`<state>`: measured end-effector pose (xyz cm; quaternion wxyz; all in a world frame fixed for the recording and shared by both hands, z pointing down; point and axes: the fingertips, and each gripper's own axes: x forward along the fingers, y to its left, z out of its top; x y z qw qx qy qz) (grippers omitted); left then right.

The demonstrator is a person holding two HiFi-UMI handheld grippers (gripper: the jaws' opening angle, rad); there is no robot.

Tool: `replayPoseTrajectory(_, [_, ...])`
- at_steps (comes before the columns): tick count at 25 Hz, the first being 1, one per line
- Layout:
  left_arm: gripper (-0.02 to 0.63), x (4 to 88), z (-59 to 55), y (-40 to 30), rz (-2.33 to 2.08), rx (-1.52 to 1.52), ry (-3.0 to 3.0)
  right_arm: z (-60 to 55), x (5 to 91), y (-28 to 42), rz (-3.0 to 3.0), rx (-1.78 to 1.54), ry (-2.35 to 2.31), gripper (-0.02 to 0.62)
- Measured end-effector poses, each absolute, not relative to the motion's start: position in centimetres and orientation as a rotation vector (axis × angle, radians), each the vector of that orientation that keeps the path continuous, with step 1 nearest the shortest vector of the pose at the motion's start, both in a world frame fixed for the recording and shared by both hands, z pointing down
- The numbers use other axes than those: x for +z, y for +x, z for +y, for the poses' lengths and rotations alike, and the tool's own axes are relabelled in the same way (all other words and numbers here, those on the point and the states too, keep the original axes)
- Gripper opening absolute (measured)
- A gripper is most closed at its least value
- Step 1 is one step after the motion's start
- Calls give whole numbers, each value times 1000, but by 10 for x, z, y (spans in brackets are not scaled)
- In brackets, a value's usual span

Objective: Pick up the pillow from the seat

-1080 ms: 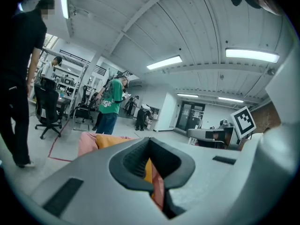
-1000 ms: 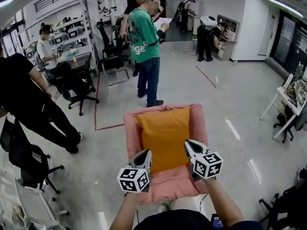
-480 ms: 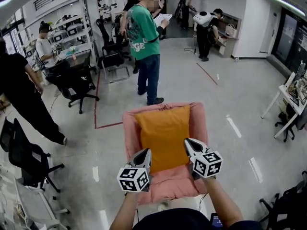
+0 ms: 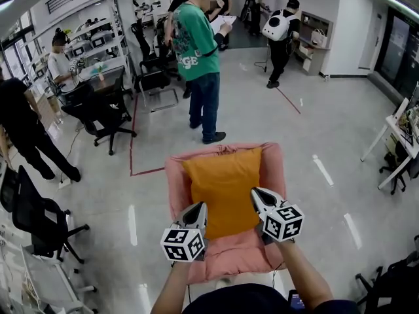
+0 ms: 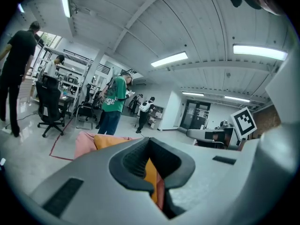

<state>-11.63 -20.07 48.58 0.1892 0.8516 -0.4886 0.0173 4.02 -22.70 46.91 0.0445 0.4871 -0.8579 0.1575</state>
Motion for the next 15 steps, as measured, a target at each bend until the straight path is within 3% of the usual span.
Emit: replayPoseTrajectory(15, [5,509,-261,-98,-1377,91,2338,-287,490,58,-2612,537,1437,20])
